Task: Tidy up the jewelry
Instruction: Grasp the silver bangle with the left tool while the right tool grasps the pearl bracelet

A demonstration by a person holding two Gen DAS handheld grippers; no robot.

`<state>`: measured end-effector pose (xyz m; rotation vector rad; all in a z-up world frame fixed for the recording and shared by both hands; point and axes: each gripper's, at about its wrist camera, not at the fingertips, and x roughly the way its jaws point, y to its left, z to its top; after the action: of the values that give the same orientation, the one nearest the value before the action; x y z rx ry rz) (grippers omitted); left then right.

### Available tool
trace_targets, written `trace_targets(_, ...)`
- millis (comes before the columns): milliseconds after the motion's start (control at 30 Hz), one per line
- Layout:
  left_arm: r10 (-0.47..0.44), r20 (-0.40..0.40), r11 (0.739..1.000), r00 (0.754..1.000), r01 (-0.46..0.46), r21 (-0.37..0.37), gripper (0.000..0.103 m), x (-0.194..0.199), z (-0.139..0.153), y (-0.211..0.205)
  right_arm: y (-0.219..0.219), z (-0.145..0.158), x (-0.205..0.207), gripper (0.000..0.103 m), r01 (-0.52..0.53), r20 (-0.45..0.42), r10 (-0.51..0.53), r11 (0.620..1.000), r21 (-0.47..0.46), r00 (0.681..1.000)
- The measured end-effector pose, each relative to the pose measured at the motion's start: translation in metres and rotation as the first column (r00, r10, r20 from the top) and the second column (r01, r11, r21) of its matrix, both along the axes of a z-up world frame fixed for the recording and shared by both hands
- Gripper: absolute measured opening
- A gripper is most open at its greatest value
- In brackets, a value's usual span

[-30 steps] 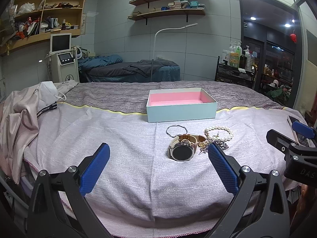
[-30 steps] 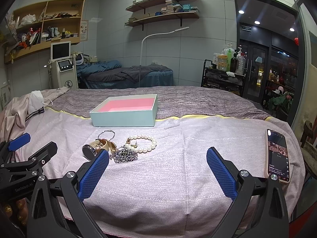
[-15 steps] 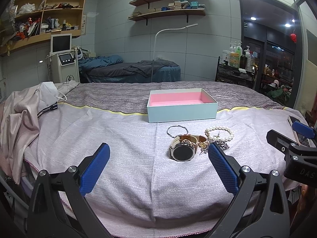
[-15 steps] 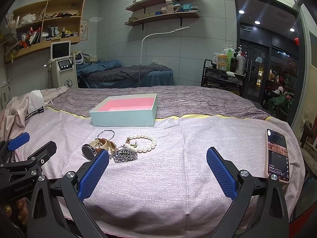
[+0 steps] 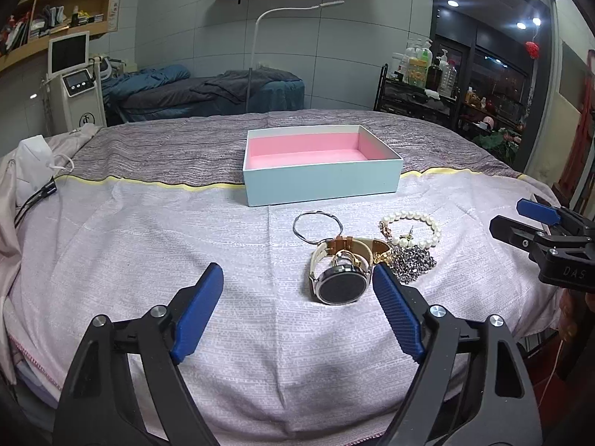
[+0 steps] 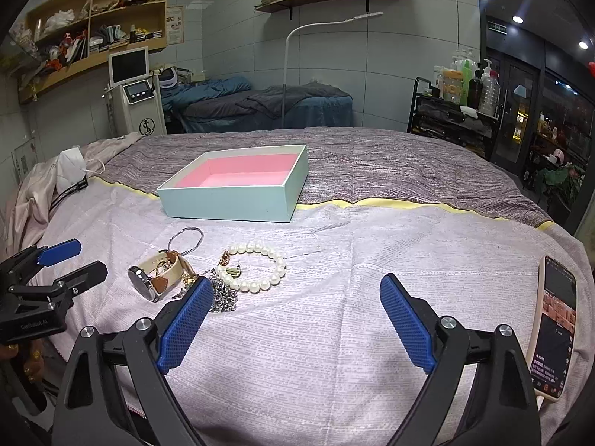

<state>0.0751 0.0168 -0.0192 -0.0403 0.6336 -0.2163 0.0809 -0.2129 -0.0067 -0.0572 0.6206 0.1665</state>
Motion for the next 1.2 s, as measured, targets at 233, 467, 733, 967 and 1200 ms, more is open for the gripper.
trace_targets(233,-0.121,-0.191,0.992,0.974,0.111,-0.064,0.043,0.055,-0.013,0.009,0.002,-0.007,0.031,0.070,-0.030,-0.094,0.031,0.999,0.019,0.995)
trace_targets(467,-0.242,-0.269,0.970,0.932,0.241,-0.038,0.036,0.081,-0.015,-0.004,0.007,-0.017,0.058,0.060,-0.061,-0.188,0.067,0.998,0.035,0.980)
trace_targets(733,-0.252,-0.352,0.966,0.902,0.254,-0.039,0.035,0.132,-0.030,-0.011,0.016,-0.026,0.082,0.049,-0.082,-0.251,0.084,0.996,0.019,0.964)
trace_targets(967,-0.242,-0.387,0.964,0.890,0.267,0.013,0.031,0.157,-0.040,-0.025,0.031,-0.040,0.095,0.025,-0.130,-0.295,0.114,0.991,-0.036,0.949)
trace_targets(1200,-0.237,-0.358,0.965,0.903,0.262,0.021,0.008,0.159,-0.040,-0.030,0.032,-0.044,0.097,0.012,-0.148,-0.265,0.131,0.988,-0.047,0.955)
